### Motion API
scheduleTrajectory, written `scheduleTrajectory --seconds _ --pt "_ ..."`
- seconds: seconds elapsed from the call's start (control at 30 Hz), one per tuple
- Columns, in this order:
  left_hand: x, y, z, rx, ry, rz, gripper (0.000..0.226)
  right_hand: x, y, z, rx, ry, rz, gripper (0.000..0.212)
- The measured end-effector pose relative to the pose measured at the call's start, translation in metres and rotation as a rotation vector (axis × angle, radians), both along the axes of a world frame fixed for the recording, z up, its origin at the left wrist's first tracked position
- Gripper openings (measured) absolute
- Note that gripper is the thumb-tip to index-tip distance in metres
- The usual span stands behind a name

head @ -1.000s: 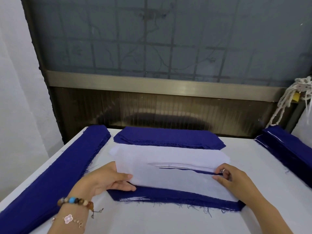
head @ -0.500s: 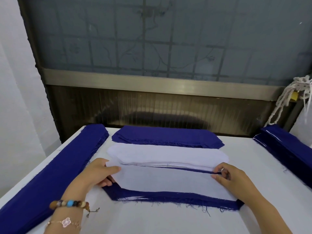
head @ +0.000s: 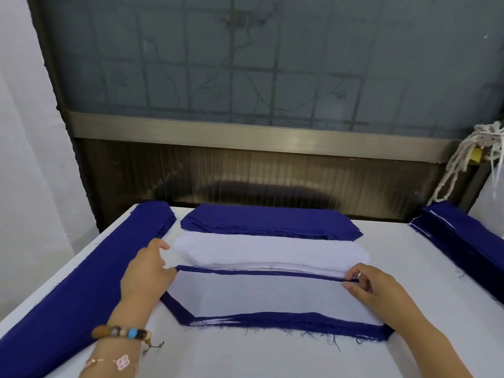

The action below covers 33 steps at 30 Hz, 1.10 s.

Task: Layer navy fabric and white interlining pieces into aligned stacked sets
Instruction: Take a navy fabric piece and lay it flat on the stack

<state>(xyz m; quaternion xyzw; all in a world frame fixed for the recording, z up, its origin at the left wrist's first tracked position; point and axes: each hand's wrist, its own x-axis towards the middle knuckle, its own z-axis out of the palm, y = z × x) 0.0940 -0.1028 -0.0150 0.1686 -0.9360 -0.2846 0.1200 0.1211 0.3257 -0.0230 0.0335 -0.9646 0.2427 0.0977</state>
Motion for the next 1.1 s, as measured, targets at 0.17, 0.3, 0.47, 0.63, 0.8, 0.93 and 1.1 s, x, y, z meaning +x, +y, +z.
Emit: scheduleTrajectory --seconds 0.17,0.3,0.47,0.63,0.8,0.93,1.1 --pt "0.000 0.031 -0.004 -0.022 0.357 -0.122 0.033 0.001 -0.002 0.002 0.105 0.087 -0.059 0.010" --pt "-0.001 0.056 -0.007 -0.130 0.366 -0.346 0.027 -0.005 -0.014 0.007 0.127 0.185 -0.069 0.010" --pt "-0.024 0.109 0.003 -0.248 0.323 -0.547 0.032 -0.033 -0.054 0.012 0.143 0.157 0.123 0.025" --pt "-0.050 0.156 0.009 -0.248 0.201 -0.568 0.021 -0.063 -0.097 0.011 0.059 0.089 0.071 0.027" --pt "-0.062 0.158 -0.010 -0.200 0.205 -0.493 0.019 -0.088 -0.105 0.004 0.088 0.036 -0.045 0.025" --pt "-0.067 0.154 -0.019 -0.197 0.245 -0.522 0.020 -0.100 -0.103 0.000 0.177 -0.038 -0.104 0.036" --pt "-0.067 0.151 -0.021 -0.278 0.312 -0.528 0.016 -0.101 -0.102 -0.012 0.215 0.038 -0.115 0.029"
